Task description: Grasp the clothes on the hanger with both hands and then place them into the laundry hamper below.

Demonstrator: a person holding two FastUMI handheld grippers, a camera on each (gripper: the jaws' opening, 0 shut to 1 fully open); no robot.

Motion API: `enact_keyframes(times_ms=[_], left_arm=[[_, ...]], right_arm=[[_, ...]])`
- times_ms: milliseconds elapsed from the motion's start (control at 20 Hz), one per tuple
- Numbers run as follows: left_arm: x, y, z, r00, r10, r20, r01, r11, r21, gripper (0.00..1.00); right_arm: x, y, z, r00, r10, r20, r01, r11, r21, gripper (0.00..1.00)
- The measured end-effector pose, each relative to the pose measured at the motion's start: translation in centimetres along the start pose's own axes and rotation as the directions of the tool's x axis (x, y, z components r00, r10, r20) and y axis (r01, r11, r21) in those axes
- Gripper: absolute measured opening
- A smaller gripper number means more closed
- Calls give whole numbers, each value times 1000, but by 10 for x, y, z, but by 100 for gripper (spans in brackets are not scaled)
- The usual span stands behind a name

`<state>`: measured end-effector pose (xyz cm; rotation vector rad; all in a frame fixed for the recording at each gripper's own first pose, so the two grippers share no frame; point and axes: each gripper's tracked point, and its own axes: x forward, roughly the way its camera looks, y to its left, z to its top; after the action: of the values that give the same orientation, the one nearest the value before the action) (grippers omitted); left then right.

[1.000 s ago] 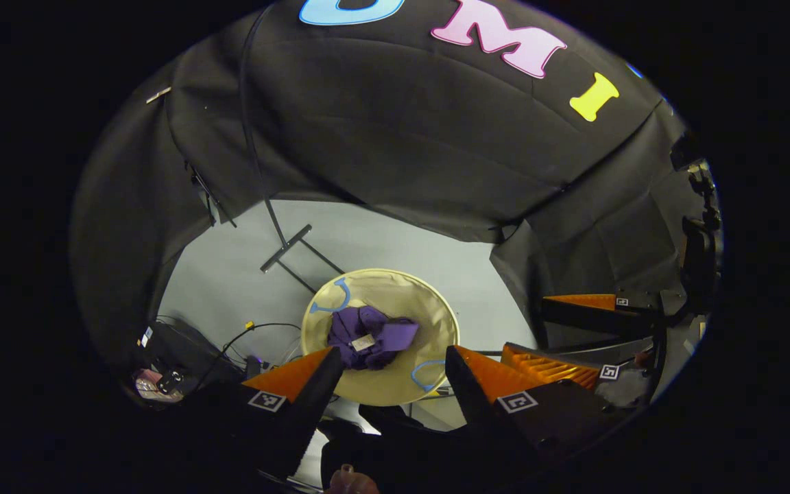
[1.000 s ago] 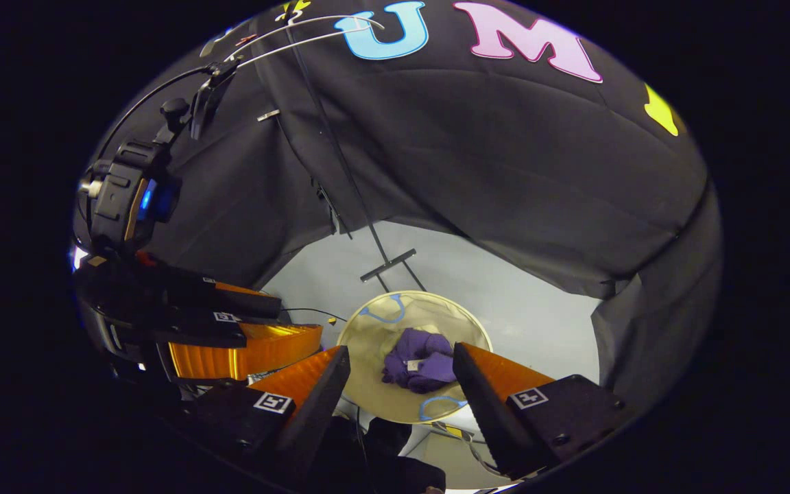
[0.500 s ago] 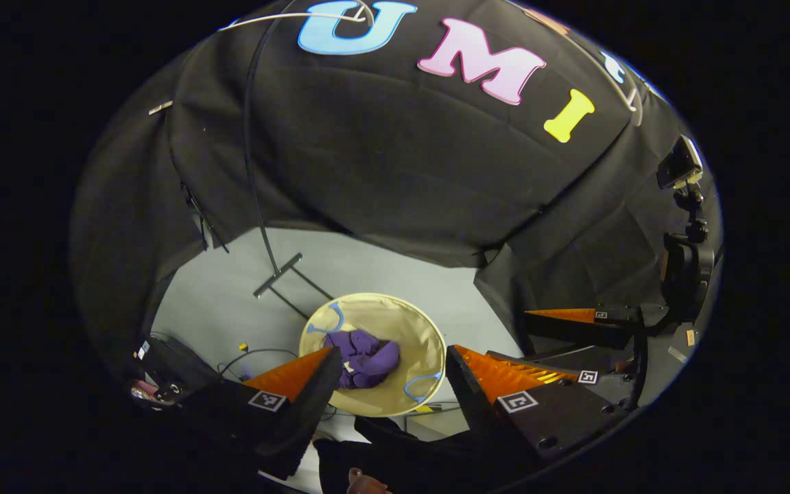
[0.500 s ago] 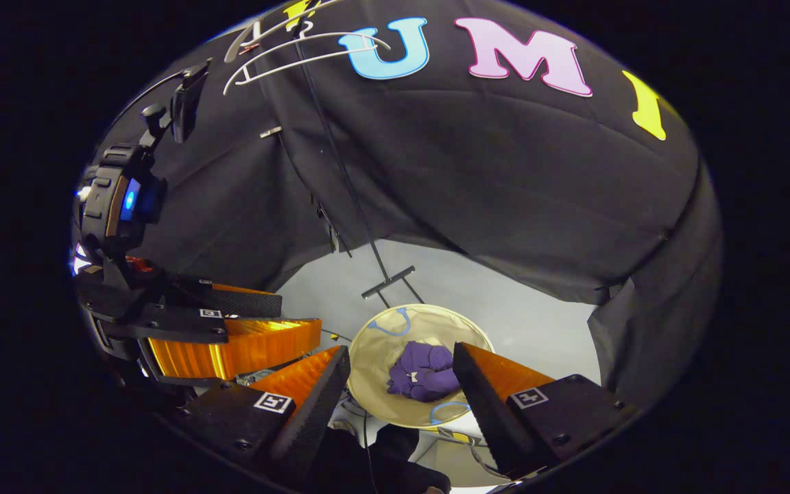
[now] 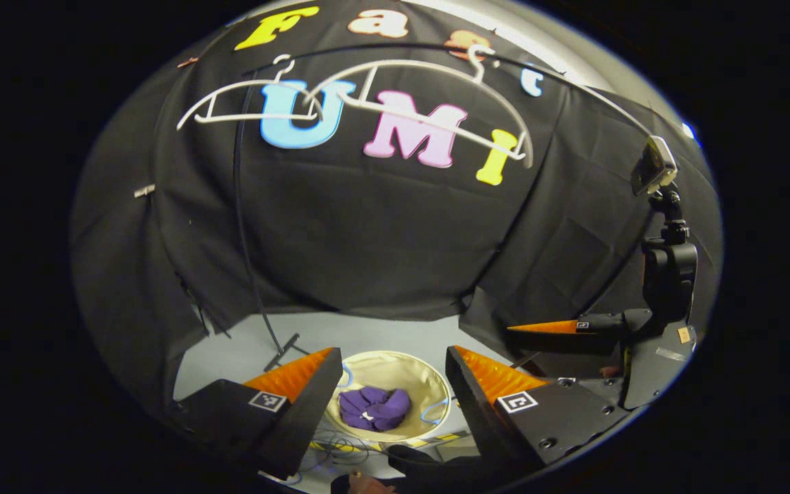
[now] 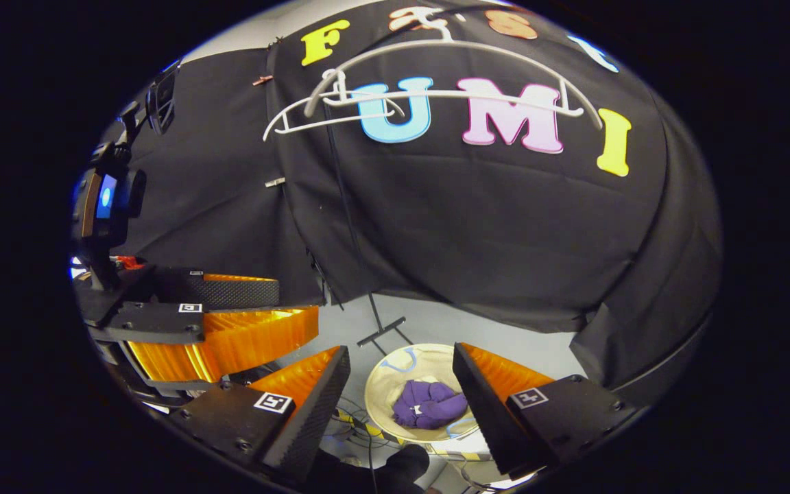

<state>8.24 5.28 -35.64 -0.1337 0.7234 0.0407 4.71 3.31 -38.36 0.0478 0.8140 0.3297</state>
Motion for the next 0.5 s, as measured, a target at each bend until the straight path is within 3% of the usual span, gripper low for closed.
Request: enact_keyframes(times_ms=[250,400,500], left_arm=[[-77,6,21,979,-33,203,12,995,101,95],[-128,-5,49,931,-76,358,20,987,157,95],[-165,-14,64,890,-94,446,15,984,178,92]], right_arm=[[-74,20,30,976,-111,188,107,994,31,99],[-124,31,53,933,-183,310,164,983,86,99],[-156,38,72,891,-226,395,192,974,124,99]])
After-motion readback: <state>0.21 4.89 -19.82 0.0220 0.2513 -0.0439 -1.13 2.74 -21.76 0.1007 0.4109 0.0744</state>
